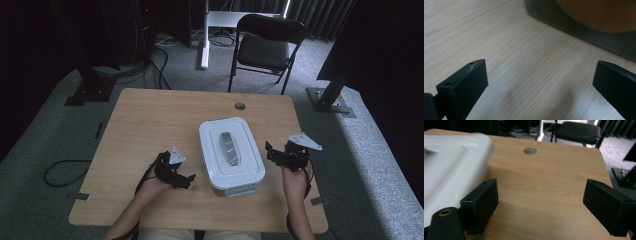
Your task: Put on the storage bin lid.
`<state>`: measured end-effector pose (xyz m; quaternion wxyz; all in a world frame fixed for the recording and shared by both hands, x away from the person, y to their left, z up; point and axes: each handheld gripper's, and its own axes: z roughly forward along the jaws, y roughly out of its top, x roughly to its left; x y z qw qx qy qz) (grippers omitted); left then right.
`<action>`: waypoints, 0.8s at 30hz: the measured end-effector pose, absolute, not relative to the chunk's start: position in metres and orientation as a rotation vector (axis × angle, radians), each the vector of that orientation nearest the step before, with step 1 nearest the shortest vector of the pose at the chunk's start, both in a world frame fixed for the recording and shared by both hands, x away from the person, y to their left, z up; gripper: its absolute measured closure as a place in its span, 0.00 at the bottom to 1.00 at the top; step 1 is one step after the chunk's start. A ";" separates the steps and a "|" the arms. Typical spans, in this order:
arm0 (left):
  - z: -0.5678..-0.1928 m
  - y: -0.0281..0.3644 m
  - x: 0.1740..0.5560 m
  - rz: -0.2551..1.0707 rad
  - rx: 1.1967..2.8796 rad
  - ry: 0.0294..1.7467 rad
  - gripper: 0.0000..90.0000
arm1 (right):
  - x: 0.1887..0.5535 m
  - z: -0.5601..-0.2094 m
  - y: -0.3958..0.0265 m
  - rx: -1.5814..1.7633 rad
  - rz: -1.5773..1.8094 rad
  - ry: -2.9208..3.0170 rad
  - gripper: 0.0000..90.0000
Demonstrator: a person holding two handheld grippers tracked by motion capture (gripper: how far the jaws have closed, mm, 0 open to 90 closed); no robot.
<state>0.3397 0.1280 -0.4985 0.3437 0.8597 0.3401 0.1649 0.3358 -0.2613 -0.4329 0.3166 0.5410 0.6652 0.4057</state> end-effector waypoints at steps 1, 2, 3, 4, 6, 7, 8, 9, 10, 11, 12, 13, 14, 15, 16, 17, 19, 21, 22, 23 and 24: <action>-0.498 0.127 0.341 0.425 2.234 0.881 0.01 | 0.338 -0.439 -0.264 1.444 1.051 1.751 0.14; -0.498 0.125 0.342 0.423 2.234 0.882 0.01 | 0.339 -0.444 -0.267 1.459 1.049 1.752 0.14; -0.498 0.124 0.344 0.422 2.232 0.881 0.01 | 0.340 -0.450 -0.269 1.467 1.046 1.754 0.14; -0.498 0.123 0.345 0.419 2.228 0.883 0.01 | 0.341 -0.456 -0.270 1.479 1.030 1.763 0.14; -0.497 0.121 0.348 0.423 2.226 0.886 0.01 | 0.342 -0.468 -0.271 1.486 1.044 1.776 0.14; -0.497 0.120 0.349 0.423 2.223 0.889 0.01 | 0.343 -0.473 -0.271 1.493 1.034 1.781 0.14; -0.497 0.119 0.351 0.421 2.222 0.889 0.01 | 0.343 -0.479 -0.270 1.500 1.030 1.795 0.14; -0.496 0.118 0.352 0.423 2.222 0.888 0.01 | 0.344 -0.484 -0.269 1.495 1.040 1.812 0.14; -0.495 0.117 0.353 0.425 2.224 0.886 0.01 | 0.344 -0.489 -0.268 1.501 1.033 1.826 0.14; -0.495 0.115 0.354 0.426 2.222 0.886 0.01 | 0.345 -0.493 -0.266 1.502 1.025 1.845 0.14; -0.494 0.114 0.355 0.427 2.224 0.882 0.01 | 0.345 -0.497 -0.264 1.500 1.036 1.859 0.14; -0.494 0.113 0.356 0.428 2.223 0.883 0.01 | 0.345 -0.500 -0.262 1.502 1.032 1.873 0.14; -0.493 0.113 0.357 0.427 2.225 0.878 0.01 | 0.345 -0.503 -0.260 1.501 1.020 1.886 0.14; -0.492 0.112 0.358 0.428 2.225 0.879 0.01 | 0.345 -0.505 -0.259 1.496 1.036 1.893 0.14; -0.492 0.112 0.358 0.428 2.224 0.878 0.01 | 0.344 -0.507 -0.257 1.498 1.041 1.899 0.14; -0.492 0.111 0.359 0.423 2.223 0.877 0.01 | 0.344 -0.508 -0.256 1.498 1.037 1.903 0.14; -0.492 0.110 0.360 0.423 2.223 0.874 0.01 | 0.343 -0.511 -0.254 1.498 1.052 1.915 0.14; -0.492 0.108 0.361 0.420 2.226 0.873 0.01 | 0.343 -0.513 -0.251 1.491 1.048 1.936 0.14; -0.492 0.107 0.362 0.421 2.230 0.868 0.01 | 0.342 -0.514 -0.250 1.484 1.055 1.948 0.14; -0.492 0.106 0.362 0.414 2.227 0.867 0.00 | 0.342 -0.514 -0.248 1.477 1.051 1.960 0.14; -0.492 0.105 0.362 0.413 2.230 0.864 0.00 | 0.341 -0.515 -0.247 1.475 1.051 1.968 0.14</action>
